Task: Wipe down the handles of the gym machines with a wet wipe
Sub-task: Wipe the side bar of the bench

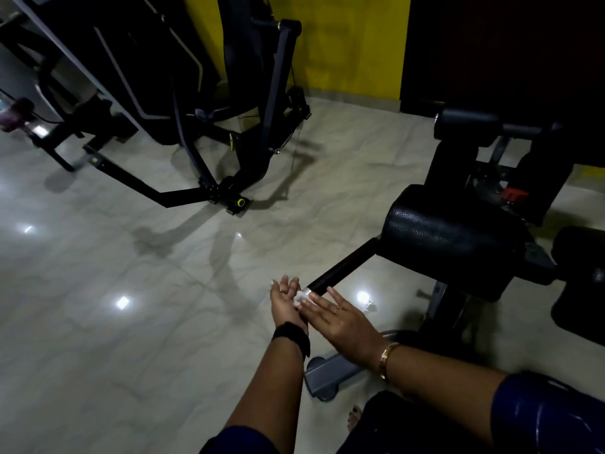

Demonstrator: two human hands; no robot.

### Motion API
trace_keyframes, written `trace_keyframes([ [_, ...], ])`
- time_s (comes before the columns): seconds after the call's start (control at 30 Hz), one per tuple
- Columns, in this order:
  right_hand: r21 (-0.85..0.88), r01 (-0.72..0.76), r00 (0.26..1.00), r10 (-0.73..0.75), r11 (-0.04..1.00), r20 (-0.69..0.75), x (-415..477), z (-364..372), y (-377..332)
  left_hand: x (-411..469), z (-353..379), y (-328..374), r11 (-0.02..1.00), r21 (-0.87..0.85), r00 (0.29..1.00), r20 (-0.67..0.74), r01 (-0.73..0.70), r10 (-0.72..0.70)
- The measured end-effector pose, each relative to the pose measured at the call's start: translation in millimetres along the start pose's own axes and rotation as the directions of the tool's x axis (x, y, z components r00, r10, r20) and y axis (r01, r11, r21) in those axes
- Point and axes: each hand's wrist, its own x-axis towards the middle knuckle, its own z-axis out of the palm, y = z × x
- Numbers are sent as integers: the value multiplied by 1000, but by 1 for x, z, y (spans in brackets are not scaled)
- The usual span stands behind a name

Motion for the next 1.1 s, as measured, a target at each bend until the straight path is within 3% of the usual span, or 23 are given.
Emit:
trace_keyframes([
  [0.2,65,-169,986,169,983,3,13,-12,35,-2,-4,2,991,-123,999,28,46,-43],
  [0.43,140,-45,998,40,989,39,1,-2,5,-2,-10,4,980,-182,997,21,83,-80],
  [0.53,100,-54,990,40,994,133,28,-4,17,-1,-10,3,974,-214,997,14,77,-76],
  [0.67,138,-81,911,17,987,413,72,-15,28,-2,-9,3,966,-246,997,24,79,-75],
  [0.77,224,111,886,-199,968,418,66,-21,35,-3,-11,2,966,-243,996,23,84,-81],
  [0.83,230,311,871,-373,922,320,51,-19,43,-2,-13,2,970,-221,994,31,105,-100],
  [0.9,146,417,871,-440,897,220,47,-18,47,-2,-14,1,969,-220,994,36,110,-105],
  [1.0,54,324,923,-328,944,198,58,-7,36,-3,-14,0,970,-215,994,30,112,-108],
  [1.1,142,163,949,-194,976,247,64,-1,26,-3,-14,3,972,-209,994,49,106,-98],
])
